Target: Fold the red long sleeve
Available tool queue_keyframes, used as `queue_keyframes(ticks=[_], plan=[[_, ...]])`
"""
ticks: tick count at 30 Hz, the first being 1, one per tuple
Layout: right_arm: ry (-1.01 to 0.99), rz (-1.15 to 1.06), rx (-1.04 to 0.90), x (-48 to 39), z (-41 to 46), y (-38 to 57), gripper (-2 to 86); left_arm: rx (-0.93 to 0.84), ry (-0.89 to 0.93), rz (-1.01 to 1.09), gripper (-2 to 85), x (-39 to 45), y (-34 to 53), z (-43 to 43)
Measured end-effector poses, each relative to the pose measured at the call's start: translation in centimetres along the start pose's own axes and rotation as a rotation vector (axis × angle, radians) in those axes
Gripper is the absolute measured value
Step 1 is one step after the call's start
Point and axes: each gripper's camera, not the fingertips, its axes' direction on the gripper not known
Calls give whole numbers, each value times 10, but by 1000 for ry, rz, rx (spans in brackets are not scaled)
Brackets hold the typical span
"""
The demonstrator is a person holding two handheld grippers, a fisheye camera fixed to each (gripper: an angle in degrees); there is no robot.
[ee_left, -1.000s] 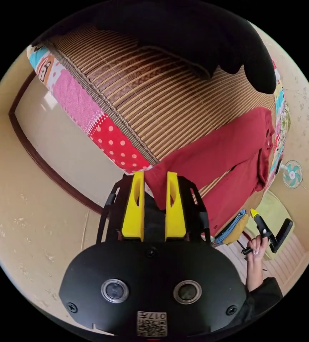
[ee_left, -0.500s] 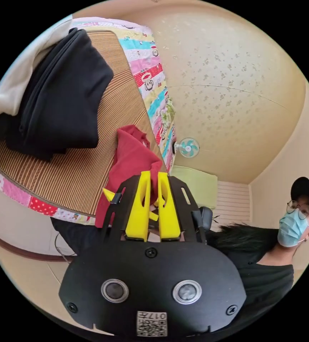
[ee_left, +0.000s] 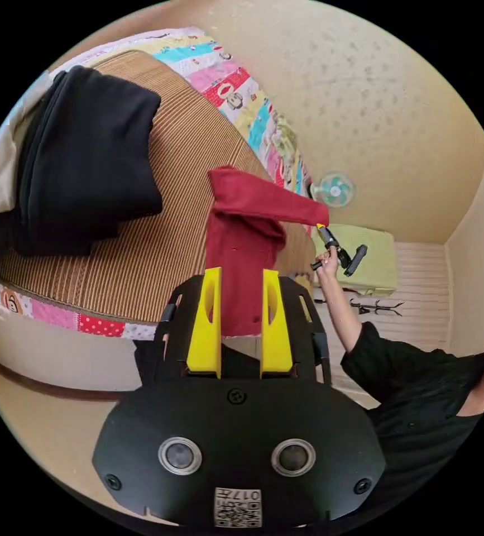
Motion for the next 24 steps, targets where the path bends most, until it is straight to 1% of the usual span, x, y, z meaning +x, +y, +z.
queue_keyframes(ticks=[2, 5, 9, 11, 13, 15, 17, 19, 20, 22, 24], plan=[[82, 184, -301, 87, 46, 26, 58, -160, -147, -19, 119, -19, 7, 61], [88, 244, -413, 141, 44, 84, 74, -302, -189, -34, 123, -43, 17, 127], [117, 230, -514, 166, 26, 155, 95, -407, -238, 6, 133, -54, 20, 184], [102, 213, -611, 177, 17, 200, 104, -490, -286, 45, 136, -55, 25, 214], [79, 226, -660, 188, 6, 228, 103, -541, -316, 33, 136, -55, 31, 227], [39, 260, -692, 200, -3, 247, 93, -551, -349, 50, 135, -50, 37, 230], [-25, 308, -685, 215, -16, 253, 76, -561, -485, 91, 132, -46, 44, 229], [-92, 354, -688, 224, -22, 248, 68, -552, -543, 122, 131, -43, 47, 227], [-125, 352, -707, 227, -24, 243, 66, -549, -571, 134, 129, -43, 47, 226], [-124, 307, -739, 226, -27, 235, 67, -550, -584, 152, 117, -43, 45, 225], [-64, 240, -781, 223, -30, 229, 79, -606, -552, 130, 80, -49, 41, 229]])
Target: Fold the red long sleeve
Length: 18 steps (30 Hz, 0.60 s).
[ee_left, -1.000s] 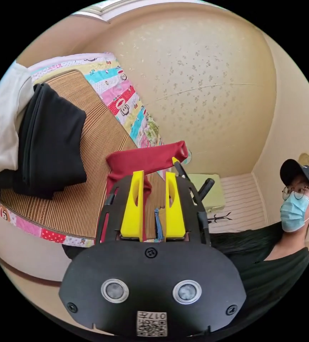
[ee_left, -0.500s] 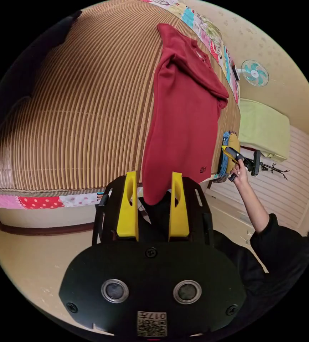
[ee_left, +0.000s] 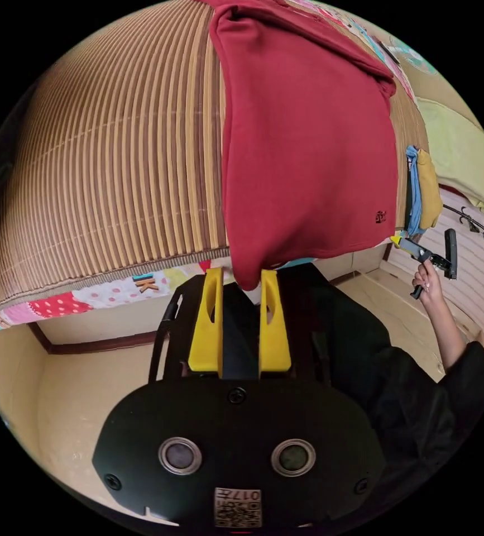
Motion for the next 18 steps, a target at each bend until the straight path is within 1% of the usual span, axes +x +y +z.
queue_keyframes(ticks=[1, 2, 3, 5, 7, 10, 12, 13, 15, 16, 17, 18], plan=[[62, -7, -13, -1, -2, 0, 96, -51, 84, 5, 63, -5, -4, 4], [85, -8, -20, 0, -3, -1, 98, -65, 173, -7, 53, -12, -4, 5], [74, -9, -25, 1, -3, -1, 99, -56, 208, -24, 52, -17, -3, 3], [-32, -18, -44, 5, -7, -5, 60, -13, 337, -70, 49, -36, 3, -10], [-100, -26, -24, 5, -17, -7, 34, 30, 407, -82, 46, -49, 11, -23], [-142, -4, 51, 4, -43, -4, 37, 77, 526, -12, 43, -60, 25, -50], [-134, 3, 72, 3, -57, -4, 63, 117, 655, 62, 37, -62, 33, -71], [-91, 8, 72, 1, -62, -5, 75, 128, 739, 100, 26, -64, 37, -82], [-22, 5, 74, -2, -68, -6, 89, 45, 720, 140, 6, -63, 38, -91], [3, 4, 74, -3, -71, -6, 104, -107, 578, 156, 3, -58, 36, -88], [38, 31, 83, -3, -75, -7, 125, -223, 328, 131, 7, -54, 36, -83], [58, 49, 90, -2, -77, -6, 128, -240, 213, 115, 9, -54, 37, -83]])
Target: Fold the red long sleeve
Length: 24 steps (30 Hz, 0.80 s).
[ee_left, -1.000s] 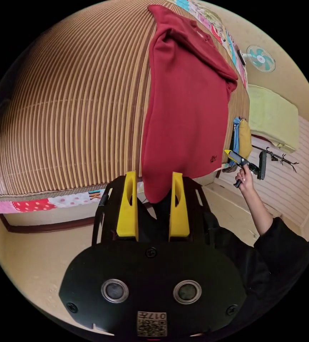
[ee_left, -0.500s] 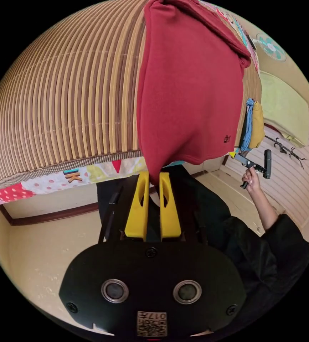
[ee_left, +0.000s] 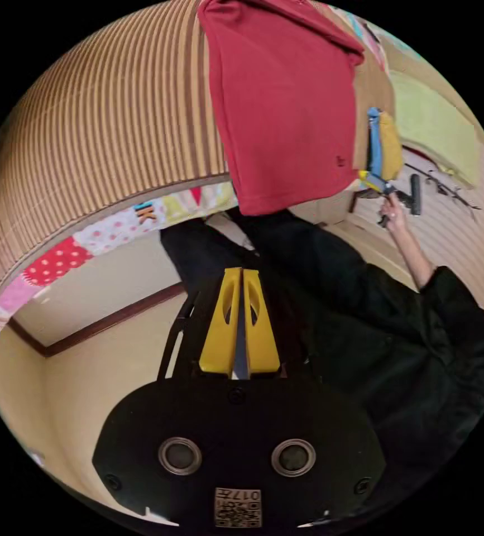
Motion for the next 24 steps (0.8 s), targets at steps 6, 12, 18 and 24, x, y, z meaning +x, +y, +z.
queue_keyframes(ticks=[6, 12, 18, 24], plan=[[-108, 3, 72, 6, -23, -1, 127, 345, 111, -62, 118, -20, -1, -33], [-88, -25, -134, 6, 2, -29, 72, 371, 64, -257, 60, -50, -35, -28], [-129, -304, -159, 9, -62, 6, 29, 205, 313, 46, 14, -39, -12, -67], [-1012, -213, 4, 67, -148, 53, 23, 451, 891, 91, 14, -40, 58, -112]])
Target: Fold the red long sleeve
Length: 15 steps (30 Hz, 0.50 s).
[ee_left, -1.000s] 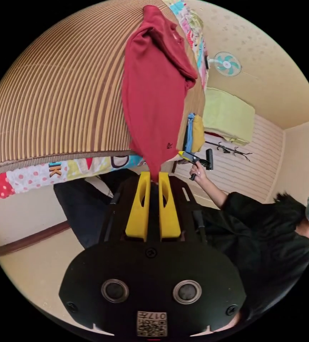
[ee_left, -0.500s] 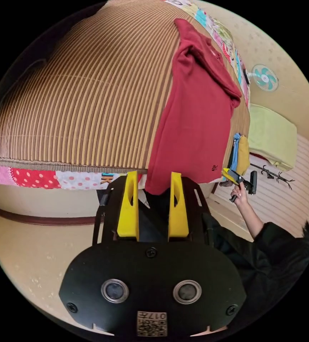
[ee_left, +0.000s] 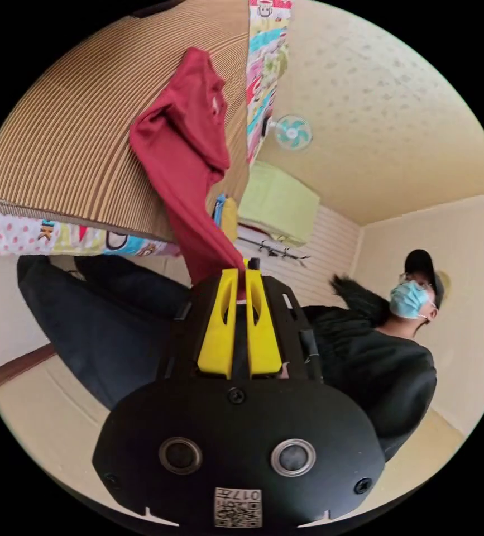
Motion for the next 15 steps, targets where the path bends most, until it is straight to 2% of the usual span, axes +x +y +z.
queue_keyframes(ticks=[2, 4, 6, 9, 12, 14, 15], plan=[[-187, -66, 188, -15, -22, -24, 23, 170, 127, 87, 18, 26, -16, -13], [-247, -95, 276, -21, -26, -64, 24, 265, 194, 159, 23, 43, -50, -18], [-226, -84, 323, -24, -18, -120, 26, 329, 218, 177, 34, 55, -103, -15], [-44, -40, 355, -21, 8, -214, 32, 495, 67, 149, 80, 71, -194, -9], [280, 78, 340, -29, 41, -272, 30, 685, -166, 122, 98, 84, -236, -10], [467, -56, 257, -60, 81, -292, 27, 735, -397, 49, 112, 82, -238, 2], [520, -100, 216, -68, 95, -294, 26, 728, -450, 37, 115, 79, -237, 8]])
